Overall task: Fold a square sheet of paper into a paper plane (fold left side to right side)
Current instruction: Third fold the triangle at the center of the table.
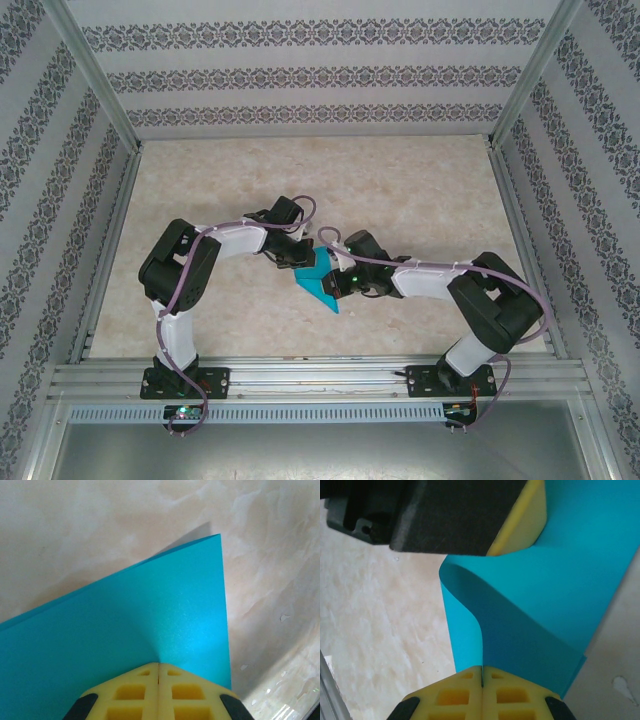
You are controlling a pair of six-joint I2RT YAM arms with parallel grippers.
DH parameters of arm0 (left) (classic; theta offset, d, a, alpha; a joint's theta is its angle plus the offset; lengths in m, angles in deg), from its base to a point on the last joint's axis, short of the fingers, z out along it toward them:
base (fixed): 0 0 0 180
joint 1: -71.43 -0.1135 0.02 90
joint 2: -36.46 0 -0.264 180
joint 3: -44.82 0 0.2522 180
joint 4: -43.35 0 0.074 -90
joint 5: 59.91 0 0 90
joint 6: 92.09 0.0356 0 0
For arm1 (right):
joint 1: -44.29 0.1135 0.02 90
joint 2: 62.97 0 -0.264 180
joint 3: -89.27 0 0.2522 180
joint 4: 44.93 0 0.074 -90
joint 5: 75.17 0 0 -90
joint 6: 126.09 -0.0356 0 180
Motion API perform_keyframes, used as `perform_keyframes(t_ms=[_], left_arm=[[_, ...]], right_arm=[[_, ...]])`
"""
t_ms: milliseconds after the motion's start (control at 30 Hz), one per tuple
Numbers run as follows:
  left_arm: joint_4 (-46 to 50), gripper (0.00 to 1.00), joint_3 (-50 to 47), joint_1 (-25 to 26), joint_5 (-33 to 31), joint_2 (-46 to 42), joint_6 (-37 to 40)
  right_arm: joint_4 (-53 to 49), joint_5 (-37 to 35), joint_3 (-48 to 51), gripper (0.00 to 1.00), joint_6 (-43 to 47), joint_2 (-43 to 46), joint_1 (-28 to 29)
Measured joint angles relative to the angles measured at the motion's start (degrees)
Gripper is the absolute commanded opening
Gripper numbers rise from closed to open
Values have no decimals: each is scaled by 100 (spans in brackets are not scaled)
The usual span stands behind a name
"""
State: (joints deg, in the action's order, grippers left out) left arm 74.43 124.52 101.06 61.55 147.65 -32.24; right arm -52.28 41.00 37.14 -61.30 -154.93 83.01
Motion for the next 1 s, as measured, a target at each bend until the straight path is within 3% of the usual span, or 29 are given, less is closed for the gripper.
perform_keyframes(t_ms=[1000], left_arm=[[7, 2, 11, 0, 0, 9, 0]], right_arm=[[-153, -131, -240, 0, 2, -319, -35]])
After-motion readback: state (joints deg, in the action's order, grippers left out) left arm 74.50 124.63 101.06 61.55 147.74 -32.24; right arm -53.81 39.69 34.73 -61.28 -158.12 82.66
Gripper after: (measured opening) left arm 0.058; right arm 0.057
